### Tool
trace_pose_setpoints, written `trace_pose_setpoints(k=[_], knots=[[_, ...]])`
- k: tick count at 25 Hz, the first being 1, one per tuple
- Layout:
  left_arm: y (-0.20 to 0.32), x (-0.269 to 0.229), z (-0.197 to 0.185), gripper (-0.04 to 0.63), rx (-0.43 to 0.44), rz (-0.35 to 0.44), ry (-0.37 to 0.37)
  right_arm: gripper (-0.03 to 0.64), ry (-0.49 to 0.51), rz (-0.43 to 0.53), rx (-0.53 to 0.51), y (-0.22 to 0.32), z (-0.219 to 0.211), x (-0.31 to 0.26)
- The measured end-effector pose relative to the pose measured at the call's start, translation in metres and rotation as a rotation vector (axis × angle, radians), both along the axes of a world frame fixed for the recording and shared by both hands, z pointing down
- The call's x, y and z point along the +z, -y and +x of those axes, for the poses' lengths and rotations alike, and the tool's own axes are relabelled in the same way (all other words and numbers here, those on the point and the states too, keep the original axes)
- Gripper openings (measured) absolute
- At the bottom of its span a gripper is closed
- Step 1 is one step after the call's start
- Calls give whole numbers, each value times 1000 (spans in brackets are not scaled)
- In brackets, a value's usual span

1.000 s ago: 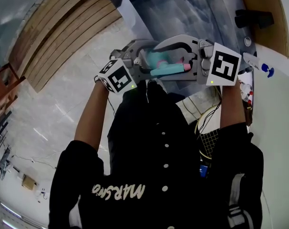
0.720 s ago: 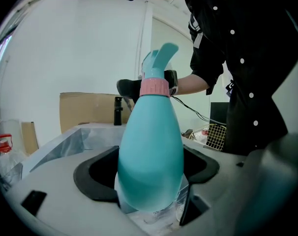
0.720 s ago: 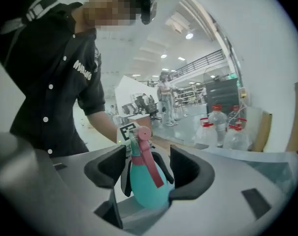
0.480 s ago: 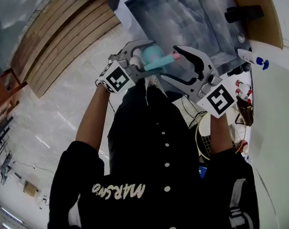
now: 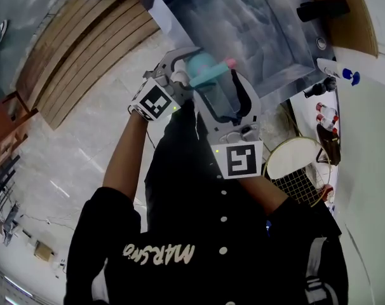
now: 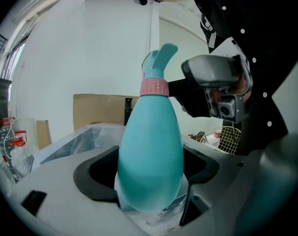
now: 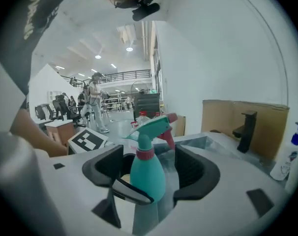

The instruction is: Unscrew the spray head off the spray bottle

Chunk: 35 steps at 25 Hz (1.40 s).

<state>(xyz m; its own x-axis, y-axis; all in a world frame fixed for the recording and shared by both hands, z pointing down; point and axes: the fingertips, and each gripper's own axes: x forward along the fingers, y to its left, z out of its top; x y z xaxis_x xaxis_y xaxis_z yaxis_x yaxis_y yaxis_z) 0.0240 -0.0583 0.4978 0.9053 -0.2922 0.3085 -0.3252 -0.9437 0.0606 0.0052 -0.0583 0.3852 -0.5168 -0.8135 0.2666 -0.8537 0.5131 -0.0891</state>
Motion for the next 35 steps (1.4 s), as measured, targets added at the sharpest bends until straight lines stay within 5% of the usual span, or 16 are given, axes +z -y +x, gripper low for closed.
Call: trace_pose_setpoints(k=[7,15,22,29,35], knots=[[0,-1,1,396,0,11,4,382,-38,-31,-2,-4,-21,-4],[-5,-1,8,396,27,17,3,365,-52,-14,49,11,-25,-5],[-5,-1,7,396,33,9,-1,184,-171,38,-52,15,-22,2],[-4,-1,7,396,47,8,-7,121,-47,60,-296,9,-24,4],[-4,-2,7,396,80,12,-1,115,-58,97,-824,-6,-30,4]])
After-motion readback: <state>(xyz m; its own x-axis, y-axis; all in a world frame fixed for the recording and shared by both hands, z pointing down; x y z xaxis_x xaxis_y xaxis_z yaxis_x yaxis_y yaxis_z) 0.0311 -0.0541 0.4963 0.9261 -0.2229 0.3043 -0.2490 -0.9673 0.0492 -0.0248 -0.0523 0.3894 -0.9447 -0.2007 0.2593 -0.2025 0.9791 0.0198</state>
